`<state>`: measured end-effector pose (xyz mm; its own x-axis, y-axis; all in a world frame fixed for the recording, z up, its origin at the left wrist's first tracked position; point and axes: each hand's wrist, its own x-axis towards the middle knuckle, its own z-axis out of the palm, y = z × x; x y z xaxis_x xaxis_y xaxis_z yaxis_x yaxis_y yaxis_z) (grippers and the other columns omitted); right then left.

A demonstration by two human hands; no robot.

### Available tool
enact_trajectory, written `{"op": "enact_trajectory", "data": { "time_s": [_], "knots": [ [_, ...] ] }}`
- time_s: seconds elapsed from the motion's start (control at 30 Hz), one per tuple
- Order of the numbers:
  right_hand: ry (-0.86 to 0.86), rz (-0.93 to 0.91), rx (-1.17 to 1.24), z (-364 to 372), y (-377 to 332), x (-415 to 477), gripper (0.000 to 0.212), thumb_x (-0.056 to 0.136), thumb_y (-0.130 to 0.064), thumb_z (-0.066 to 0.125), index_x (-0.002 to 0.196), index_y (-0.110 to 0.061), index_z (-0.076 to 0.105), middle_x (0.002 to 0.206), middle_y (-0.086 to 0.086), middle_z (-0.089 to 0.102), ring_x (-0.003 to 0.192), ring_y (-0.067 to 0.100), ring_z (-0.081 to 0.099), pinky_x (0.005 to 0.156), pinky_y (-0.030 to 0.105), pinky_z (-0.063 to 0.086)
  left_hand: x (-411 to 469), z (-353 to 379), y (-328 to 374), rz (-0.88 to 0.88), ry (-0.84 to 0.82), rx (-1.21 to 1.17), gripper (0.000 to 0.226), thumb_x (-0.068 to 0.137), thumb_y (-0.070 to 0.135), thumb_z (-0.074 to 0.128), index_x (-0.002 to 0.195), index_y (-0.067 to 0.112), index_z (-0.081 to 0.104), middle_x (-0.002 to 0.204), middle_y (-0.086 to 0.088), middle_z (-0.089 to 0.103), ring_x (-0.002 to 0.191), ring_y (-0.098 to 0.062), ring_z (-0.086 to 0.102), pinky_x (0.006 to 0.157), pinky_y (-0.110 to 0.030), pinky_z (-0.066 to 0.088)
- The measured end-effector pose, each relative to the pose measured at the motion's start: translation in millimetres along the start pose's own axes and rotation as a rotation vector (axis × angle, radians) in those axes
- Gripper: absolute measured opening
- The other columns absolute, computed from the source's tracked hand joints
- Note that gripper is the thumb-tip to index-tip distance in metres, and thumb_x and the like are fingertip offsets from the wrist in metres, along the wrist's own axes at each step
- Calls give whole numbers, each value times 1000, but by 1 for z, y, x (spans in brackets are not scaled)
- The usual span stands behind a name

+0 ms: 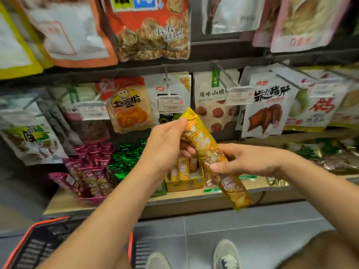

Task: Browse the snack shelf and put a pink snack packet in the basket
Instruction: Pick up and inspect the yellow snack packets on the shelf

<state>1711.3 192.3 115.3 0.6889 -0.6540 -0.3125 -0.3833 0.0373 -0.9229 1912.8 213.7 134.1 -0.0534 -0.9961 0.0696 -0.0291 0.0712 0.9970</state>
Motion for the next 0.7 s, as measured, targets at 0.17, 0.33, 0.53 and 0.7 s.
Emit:
{"op": "enact_trajectory", "data": {
  "time_s": [0.17,0.33,0.53,0.7],
  "knots": [
    [-86,1,134,5,-8,-25,42,84,-41,68,124,-39,56,102,-7,71,64,16,65,63,29,56,-17,1,0,-12,169,-254,41,100,21,47,63,19,67,63,6,63,59,-2,59,49,-18,47],
    [-137,40,187,-2,9,-27,38,86,-40,69,121,-37,56,86,5,68,61,15,65,57,28,55,-15,-9,-15,25,111,-120,35,95,8,54,75,23,78,72,0,72,63,-8,65,53,-19,52],
    [85,-16,-43,5,13,-9,34,86,-52,61,106,-25,61,77,4,64,64,15,63,56,27,54,-5,-26,-26,25,151,-69,30,95,12,55,81,25,78,79,0,73,69,-13,68,58,-24,54],
    [320,-98,-517,18,13,1,32,83,-64,55,87,-33,54,71,-9,62,57,3,58,53,21,46,-3,-28,-35,-61,164,-73,17,81,40,69,76,25,76,77,1,71,72,-12,68,64,-26,56]
  ]
}}
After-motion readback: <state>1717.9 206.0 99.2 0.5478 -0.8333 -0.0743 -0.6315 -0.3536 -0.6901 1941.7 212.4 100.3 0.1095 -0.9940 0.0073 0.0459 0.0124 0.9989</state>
